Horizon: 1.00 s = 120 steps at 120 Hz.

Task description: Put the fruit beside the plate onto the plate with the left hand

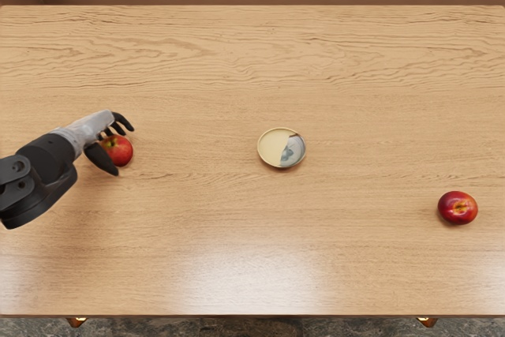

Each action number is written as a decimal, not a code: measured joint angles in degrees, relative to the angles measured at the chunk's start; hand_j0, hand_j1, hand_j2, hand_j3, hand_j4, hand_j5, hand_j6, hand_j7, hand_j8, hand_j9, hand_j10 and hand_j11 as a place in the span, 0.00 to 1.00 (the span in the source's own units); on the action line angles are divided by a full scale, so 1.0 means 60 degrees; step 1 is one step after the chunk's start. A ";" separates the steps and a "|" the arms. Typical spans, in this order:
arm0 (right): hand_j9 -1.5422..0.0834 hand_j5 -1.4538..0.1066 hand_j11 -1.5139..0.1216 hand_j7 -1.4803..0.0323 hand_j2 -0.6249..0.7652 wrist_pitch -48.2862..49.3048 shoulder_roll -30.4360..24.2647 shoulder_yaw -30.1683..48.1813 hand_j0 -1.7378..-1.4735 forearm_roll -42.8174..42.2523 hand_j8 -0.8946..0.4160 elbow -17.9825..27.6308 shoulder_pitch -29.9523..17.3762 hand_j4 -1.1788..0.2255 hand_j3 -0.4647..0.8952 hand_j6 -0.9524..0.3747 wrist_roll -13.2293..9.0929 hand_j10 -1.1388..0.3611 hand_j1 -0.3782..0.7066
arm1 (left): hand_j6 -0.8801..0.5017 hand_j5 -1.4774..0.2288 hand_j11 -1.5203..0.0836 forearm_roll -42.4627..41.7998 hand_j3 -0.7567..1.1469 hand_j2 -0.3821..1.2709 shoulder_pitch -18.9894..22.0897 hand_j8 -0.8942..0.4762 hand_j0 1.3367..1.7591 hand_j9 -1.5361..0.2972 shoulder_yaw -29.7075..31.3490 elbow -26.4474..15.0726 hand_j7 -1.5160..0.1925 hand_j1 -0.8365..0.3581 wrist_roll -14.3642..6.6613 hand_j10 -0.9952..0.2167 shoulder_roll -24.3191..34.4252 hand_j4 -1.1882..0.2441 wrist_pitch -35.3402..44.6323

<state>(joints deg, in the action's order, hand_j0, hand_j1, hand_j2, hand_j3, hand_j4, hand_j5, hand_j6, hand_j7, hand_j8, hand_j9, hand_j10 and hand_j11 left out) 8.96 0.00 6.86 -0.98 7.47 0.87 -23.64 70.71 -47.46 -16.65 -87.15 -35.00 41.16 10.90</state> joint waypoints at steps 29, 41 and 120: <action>0.95 0.93 0.93 0.98 0.45 0.0000 0.0000 0.0000 0.30 -0.0005 0.68 0.0000 0.0011 0.84 0.34 0.72 0.0000 0.76 0.03 | 0.32 0.54 0.60 -0.0001 0.40 0.29 0.0000 0.34 0.76 0.53 0.0007 0.0008 0.56 0.57 0.0000 0.47 -0.0017 0.53 0.0000; 0.95 0.93 0.93 0.98 0.45 0.0003 0.0000 0.0000 0.30 -0.0007 0.68 0.0000 0.0014 0.84 0.34 0.72 0.0000 0.76 0.03 | 0.31 0.53 0.59 -0.0008 0.40 0.29 -0.0012 0.32 0.76 0.52 0.0007 0.0008 0.55 0.55 0.0000 0.45 -0.0019 0.52 0.0000; 0.95 0.93 0.93 0.98 0.45 0.0000 0.0000 -0.0015 0.30 -0.0006 0.68 0.0000 0.0015 0.84 0.34 0.72 0.0000 0.76 0.03 | 0.36 0.41 0.47 -0.0035 0.40 0.44 0.0000 0.38 0.75 0.42 0.0004 0.0077 0.43 0.40 -0.0001 0.35 -0.0092 0.43 -0.0028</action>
<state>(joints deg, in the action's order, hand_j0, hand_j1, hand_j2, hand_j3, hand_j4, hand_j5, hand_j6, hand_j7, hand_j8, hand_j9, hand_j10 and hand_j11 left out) 8.97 0.00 6.77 -1.02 7.48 0.97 -23.64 70.50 -47.46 -16.63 -86.69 -35.01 40.60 10.73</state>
